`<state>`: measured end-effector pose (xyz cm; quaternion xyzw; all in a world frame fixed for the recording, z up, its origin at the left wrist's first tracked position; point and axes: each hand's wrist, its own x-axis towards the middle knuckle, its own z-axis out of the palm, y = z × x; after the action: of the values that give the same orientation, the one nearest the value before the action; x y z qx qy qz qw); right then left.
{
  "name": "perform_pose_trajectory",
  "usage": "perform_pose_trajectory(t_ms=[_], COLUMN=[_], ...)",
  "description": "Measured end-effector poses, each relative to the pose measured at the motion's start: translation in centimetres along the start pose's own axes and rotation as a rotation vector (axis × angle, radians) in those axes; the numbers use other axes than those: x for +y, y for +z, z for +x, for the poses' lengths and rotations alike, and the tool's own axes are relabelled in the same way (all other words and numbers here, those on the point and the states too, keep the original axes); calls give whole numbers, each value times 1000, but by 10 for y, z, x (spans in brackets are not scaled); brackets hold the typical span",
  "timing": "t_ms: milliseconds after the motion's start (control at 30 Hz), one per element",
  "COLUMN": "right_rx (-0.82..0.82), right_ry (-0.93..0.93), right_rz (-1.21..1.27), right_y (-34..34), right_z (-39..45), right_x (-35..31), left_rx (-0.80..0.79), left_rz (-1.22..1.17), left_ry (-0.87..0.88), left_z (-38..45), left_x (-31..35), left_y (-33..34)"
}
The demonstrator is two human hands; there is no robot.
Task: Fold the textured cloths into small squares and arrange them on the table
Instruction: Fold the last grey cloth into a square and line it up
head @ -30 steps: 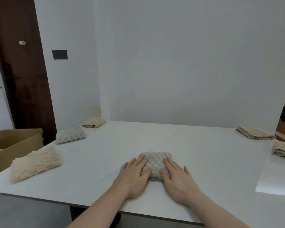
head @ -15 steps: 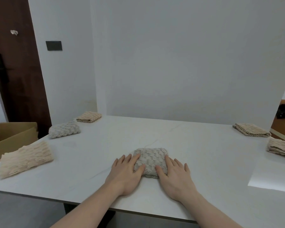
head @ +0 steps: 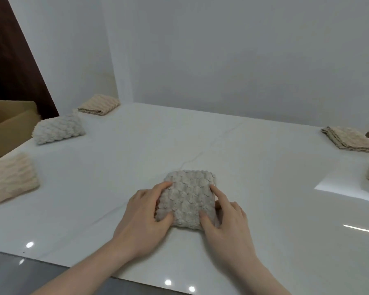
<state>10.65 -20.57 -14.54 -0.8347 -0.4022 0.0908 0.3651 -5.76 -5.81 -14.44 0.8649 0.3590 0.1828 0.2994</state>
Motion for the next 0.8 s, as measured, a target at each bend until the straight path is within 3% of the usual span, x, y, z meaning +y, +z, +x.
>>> perform_pose_trajectory(t_ms=[133,267,433,633,800], right_rx=[-69,-256,-335,-390,-425], right_ry=[130,278,539,597,587], right_rz=[48,147,374,487,538], right_y=[-8,-29,-84,-176,-198], right_z=[4,18,29,-12,-48], right_x=[-9,-28,-73,-133,-146], left_rx=[-76,-193,-237,-258,-236], left_rz=[-76,-246,-348,-387,-400], left_ry=[-116,-274,-354,-339,-374], left_z=[3,5,0,-46,-79], left_x=[10,32,96,174,190], left_y=[-8,-26,-77,-154,-175])
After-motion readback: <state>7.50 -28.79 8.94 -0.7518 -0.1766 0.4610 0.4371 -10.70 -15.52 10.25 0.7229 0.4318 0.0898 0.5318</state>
